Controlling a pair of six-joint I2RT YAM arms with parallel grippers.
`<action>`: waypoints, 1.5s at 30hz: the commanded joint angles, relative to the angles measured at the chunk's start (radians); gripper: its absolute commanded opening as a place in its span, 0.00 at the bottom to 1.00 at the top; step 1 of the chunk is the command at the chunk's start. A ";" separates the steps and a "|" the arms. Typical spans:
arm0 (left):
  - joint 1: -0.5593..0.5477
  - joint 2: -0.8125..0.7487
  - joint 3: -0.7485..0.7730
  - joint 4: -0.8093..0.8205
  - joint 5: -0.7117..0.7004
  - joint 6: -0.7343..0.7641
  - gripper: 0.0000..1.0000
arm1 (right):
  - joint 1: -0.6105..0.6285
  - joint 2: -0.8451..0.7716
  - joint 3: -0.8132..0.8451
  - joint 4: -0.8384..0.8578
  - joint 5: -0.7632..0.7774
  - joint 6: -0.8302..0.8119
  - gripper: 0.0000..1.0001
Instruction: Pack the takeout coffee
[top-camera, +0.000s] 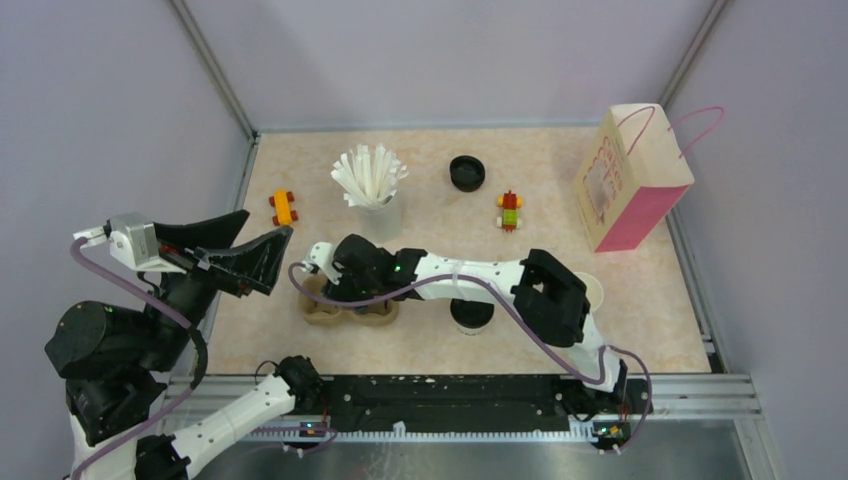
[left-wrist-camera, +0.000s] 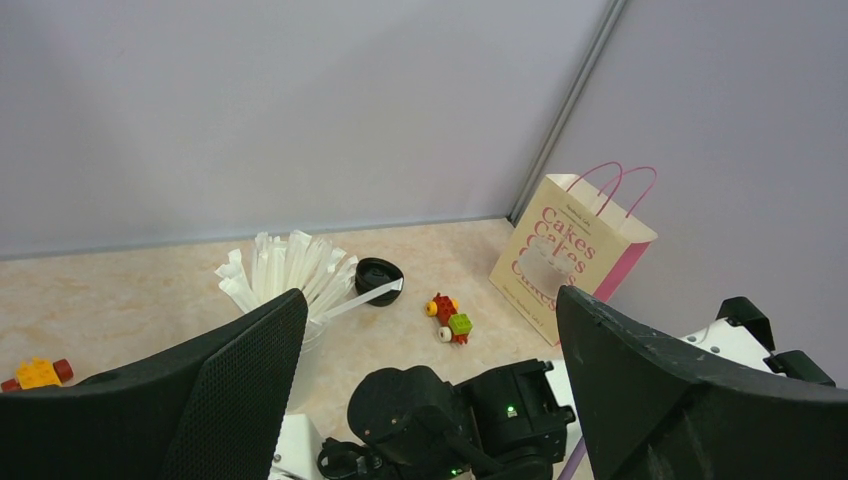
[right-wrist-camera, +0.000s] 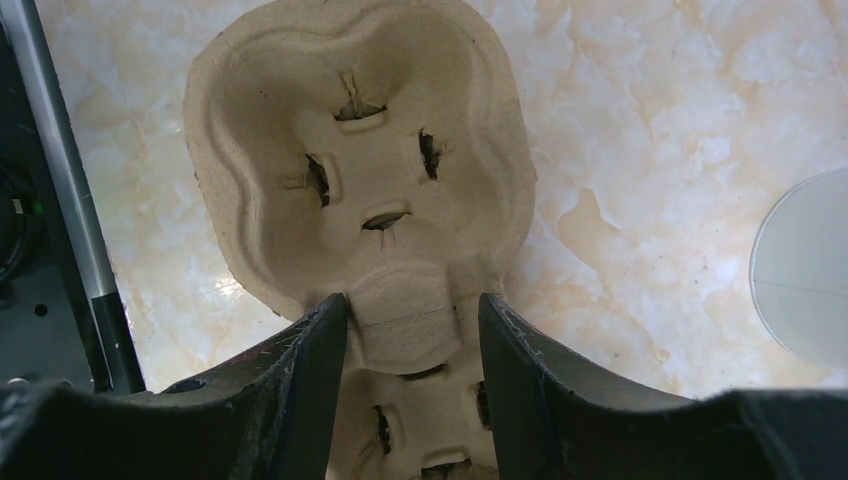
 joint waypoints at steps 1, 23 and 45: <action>-0.003 -0.014 -0.005 0.028 -0.006 0.008 0.99 | 0.016 0.006 0.047 0.006 0.016 -0.027 0.51; -0.002 -0.017 -0.003 0.019 -0.015 0.024 0.99 | 0.032 0.038 0.090 -0.050 0.011 -0.085 0.49; -0.002 -0.021 -0.007 0.002 -0.025 0.030 0.99 | 0.034 0.047 0.096 -0.042 0.035 -0.092 0.37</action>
